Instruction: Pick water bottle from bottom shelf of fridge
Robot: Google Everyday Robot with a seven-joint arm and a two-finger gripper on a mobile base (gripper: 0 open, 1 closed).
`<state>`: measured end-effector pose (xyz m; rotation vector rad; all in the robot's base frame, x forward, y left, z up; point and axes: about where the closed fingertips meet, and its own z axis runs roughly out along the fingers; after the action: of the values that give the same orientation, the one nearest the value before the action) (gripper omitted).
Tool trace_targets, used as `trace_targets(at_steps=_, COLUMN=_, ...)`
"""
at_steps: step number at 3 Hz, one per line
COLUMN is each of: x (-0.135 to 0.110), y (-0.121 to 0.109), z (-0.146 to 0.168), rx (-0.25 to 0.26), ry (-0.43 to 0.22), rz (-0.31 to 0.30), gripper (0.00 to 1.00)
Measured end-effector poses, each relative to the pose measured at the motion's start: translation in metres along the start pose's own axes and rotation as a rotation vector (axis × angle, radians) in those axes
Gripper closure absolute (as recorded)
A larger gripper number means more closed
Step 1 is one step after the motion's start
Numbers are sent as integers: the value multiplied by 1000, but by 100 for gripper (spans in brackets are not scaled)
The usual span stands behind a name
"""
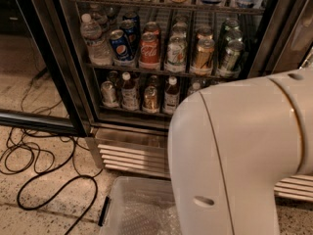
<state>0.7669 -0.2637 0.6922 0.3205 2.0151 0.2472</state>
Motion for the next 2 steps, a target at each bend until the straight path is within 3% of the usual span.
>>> trace_targets(at_steps=2, x=4, y=3, z=-3, rx=-8, ry=33, rz=12, gripper=100)
